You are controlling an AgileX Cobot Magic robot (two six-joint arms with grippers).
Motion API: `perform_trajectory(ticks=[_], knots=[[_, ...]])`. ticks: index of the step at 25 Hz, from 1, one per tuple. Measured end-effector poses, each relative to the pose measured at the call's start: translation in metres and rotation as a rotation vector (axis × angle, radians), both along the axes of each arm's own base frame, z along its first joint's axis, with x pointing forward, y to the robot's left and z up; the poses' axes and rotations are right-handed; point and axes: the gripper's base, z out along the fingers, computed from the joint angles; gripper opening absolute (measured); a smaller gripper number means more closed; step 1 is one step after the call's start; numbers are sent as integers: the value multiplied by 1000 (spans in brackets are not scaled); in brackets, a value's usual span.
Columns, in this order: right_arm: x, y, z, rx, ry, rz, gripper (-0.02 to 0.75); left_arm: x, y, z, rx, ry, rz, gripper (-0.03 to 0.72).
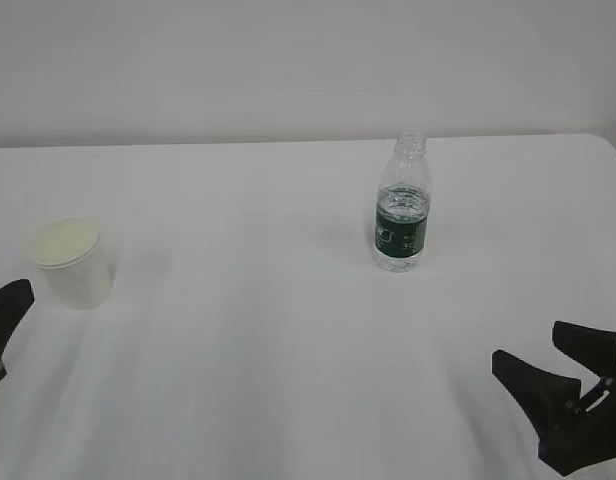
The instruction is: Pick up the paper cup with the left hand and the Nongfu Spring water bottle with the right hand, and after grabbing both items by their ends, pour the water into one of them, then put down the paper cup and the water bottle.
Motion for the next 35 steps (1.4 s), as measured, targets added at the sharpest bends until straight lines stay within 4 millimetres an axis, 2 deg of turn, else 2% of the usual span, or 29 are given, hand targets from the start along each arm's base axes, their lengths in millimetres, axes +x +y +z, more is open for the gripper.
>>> perform_trajectory(ticks=[11,21,26,29,35], knots=[[0,1,0,28,14,1,573,-2,-11,-1,34,-9,-133,471],[0,2,0,28,12,11,573,-1,-5,-1,15,-4,-59,471],[9,4,5,-46,-60,44,573,0,-1,-4,10,35,-9,486],[13,5,7,-52,-81,49,573,0,1,-5,6,46,11,517],[19,7,10,-52,-105,50,573,0,1,-5,4,46,18,529]])
